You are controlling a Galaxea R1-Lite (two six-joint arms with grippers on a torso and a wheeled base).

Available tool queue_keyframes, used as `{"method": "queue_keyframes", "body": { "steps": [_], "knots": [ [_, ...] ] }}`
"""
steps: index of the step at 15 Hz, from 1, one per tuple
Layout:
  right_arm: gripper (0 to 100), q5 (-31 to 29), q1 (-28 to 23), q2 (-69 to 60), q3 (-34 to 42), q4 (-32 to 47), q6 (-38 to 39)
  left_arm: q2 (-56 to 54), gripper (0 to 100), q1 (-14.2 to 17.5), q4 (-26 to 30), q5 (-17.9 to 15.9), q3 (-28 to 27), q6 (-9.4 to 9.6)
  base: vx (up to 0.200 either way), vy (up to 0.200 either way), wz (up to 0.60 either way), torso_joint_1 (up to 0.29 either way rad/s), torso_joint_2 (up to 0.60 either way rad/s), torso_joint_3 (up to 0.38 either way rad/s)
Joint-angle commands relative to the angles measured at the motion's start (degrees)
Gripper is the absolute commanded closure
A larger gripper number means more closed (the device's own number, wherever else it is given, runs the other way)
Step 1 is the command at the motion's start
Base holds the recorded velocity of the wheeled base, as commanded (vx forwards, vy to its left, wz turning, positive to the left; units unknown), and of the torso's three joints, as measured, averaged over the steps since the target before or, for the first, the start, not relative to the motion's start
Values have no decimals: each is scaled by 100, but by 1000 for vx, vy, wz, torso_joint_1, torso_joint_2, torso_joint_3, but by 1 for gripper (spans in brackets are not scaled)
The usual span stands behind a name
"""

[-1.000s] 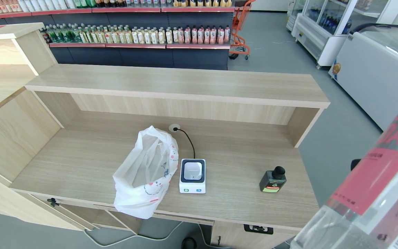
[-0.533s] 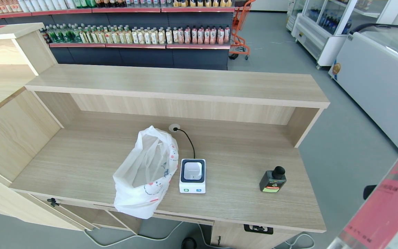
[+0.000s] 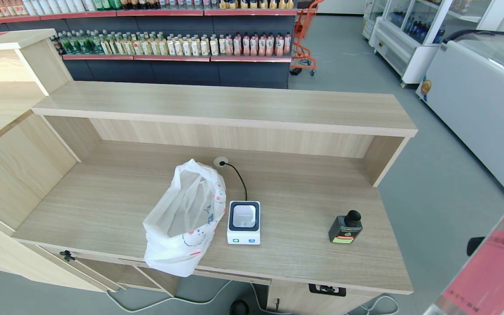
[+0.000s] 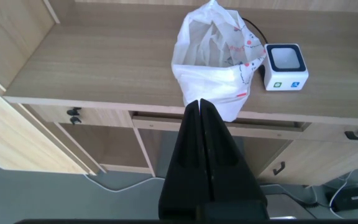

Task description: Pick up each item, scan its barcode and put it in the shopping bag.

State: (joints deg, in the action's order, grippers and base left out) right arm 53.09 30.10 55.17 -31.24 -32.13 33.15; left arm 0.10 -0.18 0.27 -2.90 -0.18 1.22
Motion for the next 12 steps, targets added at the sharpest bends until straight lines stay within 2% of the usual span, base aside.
{"method": "queue_keyframes", "body": {
  "steps": [1,10,12],
  "knots": [
    [100,0,-13,-7,4,-3,8,-1,100,1,0,0,1,1,0,0,0,0,0,0],
    [100,-9,-92,-59,31,-3,-1,-1,100,1,0,0,1,1,0,0,0,0,0,0],
    [100,-44,-276,-7,83,14,-361,-1,100,1,0,0,1,1,0,0,0,0,0,0]
  ]
}}
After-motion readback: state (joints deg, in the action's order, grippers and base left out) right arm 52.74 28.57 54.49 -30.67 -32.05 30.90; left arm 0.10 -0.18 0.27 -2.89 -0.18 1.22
